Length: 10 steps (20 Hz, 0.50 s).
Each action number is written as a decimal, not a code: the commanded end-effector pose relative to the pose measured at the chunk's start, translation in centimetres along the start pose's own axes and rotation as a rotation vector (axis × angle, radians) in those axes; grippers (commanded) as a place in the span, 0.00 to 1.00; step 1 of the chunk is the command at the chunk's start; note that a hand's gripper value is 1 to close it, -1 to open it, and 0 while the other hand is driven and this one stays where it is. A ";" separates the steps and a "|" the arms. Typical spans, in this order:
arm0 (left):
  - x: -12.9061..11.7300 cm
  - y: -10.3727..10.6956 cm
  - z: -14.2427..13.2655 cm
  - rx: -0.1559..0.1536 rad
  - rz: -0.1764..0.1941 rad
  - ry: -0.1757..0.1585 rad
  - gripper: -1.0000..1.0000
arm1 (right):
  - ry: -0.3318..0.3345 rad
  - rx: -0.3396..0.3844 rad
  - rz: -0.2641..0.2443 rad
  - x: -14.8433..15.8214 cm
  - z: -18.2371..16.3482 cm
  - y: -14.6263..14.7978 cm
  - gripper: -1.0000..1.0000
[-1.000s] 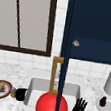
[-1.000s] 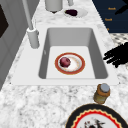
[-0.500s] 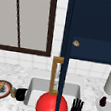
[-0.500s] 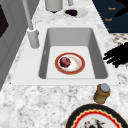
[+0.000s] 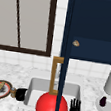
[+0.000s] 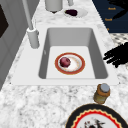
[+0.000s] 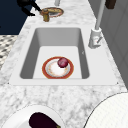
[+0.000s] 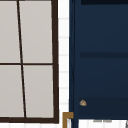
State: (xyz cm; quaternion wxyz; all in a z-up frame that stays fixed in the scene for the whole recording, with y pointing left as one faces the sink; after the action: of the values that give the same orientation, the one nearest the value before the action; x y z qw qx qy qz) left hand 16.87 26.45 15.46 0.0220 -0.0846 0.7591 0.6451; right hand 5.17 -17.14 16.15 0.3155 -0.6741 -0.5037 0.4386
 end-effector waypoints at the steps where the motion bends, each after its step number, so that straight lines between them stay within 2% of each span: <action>1: 0.0 0.0 0.0 0.000 0.000 0.000 0.50 | -0.015 -0.009 -0.008 -0.1 -0.1 0.4 0.00; 3: 0.0 0.0 0.0 0.000 0.000 0.000 0.50 | -0.026 -0.007 -0.017 -0.5 -0.3 0.5 0.00; 4: 0.0 0.0 0.0 0.000 0.000 0.000 0.50 | -0.010 -0.001 -0.003 -0.4 -1.3 0.8 0.00; 6: 0.0 0.0 0.0 0.000 0.000 0.000 0.50 | -0.047 0.055 -0.022 -1.4 -2.1 -0.3 0.00; 10: 0.0 0.0 0.0 0.000 0.000 0.000 0.50 | -0.086 0.118 -0.061 -1.4 -2.6 -1.3 0.00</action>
State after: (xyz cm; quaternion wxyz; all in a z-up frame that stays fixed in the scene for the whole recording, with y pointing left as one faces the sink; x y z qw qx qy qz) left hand 16.87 26.45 15.46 0.0220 -0.0846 0.7591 0.6451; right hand 6.68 -18.13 17.69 0.3308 -0.6551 -0.4910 0.4694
